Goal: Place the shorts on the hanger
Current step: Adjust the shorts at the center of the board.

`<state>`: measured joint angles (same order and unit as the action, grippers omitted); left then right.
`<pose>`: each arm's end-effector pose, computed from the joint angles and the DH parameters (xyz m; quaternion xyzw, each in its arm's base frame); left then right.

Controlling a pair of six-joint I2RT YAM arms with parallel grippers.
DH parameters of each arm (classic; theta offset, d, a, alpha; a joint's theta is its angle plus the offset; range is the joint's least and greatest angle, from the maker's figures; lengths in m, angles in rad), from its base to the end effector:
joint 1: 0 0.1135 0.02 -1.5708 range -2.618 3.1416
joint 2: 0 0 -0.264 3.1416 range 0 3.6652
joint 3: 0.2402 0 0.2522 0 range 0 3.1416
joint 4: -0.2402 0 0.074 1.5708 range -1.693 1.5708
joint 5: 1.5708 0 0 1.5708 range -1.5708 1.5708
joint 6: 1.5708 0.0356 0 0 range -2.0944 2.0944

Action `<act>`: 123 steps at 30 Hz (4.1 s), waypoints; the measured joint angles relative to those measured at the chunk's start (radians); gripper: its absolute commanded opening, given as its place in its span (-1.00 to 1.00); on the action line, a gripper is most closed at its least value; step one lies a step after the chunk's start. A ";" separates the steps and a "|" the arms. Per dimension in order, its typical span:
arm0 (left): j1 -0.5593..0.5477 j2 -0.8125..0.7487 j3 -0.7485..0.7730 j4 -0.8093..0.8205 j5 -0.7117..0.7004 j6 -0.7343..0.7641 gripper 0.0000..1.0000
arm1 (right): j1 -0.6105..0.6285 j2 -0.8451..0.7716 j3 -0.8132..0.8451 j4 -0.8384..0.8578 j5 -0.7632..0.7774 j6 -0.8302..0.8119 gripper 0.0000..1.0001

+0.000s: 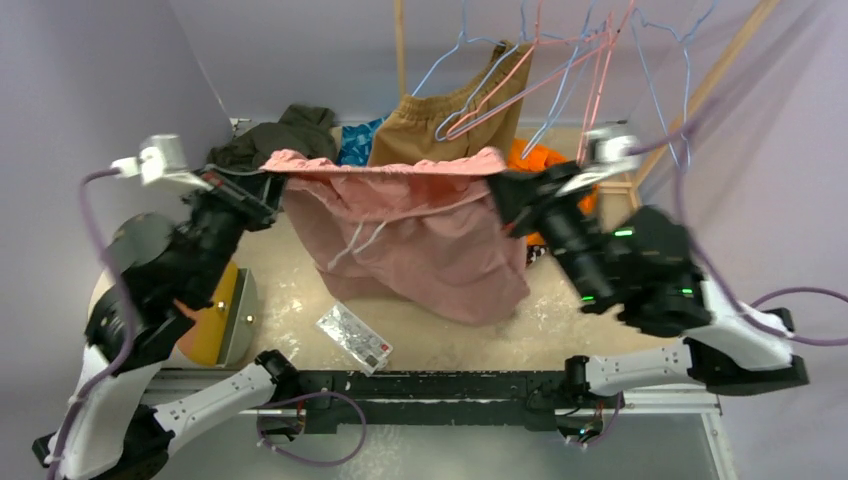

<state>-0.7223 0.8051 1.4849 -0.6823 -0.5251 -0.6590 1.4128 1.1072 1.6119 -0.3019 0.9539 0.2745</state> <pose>0.0828 -0.0492 0.5042 -0.1616 0.6892 -0.2928 0.6428 0.0570 0.1732 0.5397 -0.0028 0.6646 0.3216 0.6744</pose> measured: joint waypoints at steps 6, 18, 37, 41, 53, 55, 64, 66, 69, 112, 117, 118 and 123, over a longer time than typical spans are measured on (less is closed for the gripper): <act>-0.007 -0.112 -0.039 0.086 0.092 -0.023 -1.00 | 0.000 -0.051 0.009 0.157 0.041 -0.139 -1.00; -0.005 0.109 0.191 -0.043 0.042 0.044 -1.00 | -0.015 0.115 -0.006 0.263 0.147 -0.458 -1.00; -0.008 0.050 0.142 0.198 0.057 0.103 -1.00 | -0.017 0.074 0.071 0.421 0.016 -0.570 -1.00; -0.006 0.052 0.154 0.248 0.073 0.103 -1.00 | -0.018 0.010 0.040 0.431 0.009 -0.562 -1.00; -0.006 -0.039 0.162 0.188 0.224 0.105 -1.00 | -0.017 -0.099 0.040 0.223 -0.198 -0.395 -1.00; -0.006 -0.031 0.195 0.213 0.299 0.113 -1.00 | -0.017 -0.094 0.097 0.214 -0.234 -0.386 -1.00; -0.005 -0.114 -0.036 0.263 0.425 0.158 -1.00 | -0.038 -0.090 -0.064 0.239 -0.187 -0.399 -1.00; -0.004 -0.120 -0.129 0.269 0.423 0.170 -1.00 | -0.124 -0.036 -0.091 0.208 -0.220 -0.364 -1.00; -0.005 -0.098 -0.248 0.267 0.398 0.178 -1.00 | -0.269 0.025 -0.187 0.212 -0.283 -0.304 -1.00; -0.005 0.068 -0.774 0.325 0.117 -0.030 -1.00 | -0.457 -0.127 -0.845 0.113 -0.322 0.332 -1.00; -0.005 0.115 -0.874 0.382 0.146 -0.084 -1.00 | -0.458 -0.125 -0.940 0.119 -0.370 0.415 -1.00; -0.005 0.129 -0.892 0.389 0.148 -0.097 -1.00 | -0.458 -0.120 -0.953 0.120 -0.375 0.427 -1.00; -0.005 0.183 -0.929 0.398 0.149 -0.135 -0.86 | -0.458 -0.093 -0.971 0.129 -0.406 0.452 -0.50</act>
<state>-0.7269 0.9882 0.5564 -0.2844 -0.3763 -0.7937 0.9546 1.0145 0.6411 -0.1734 0.5480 0.7265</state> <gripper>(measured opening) 0.025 0.043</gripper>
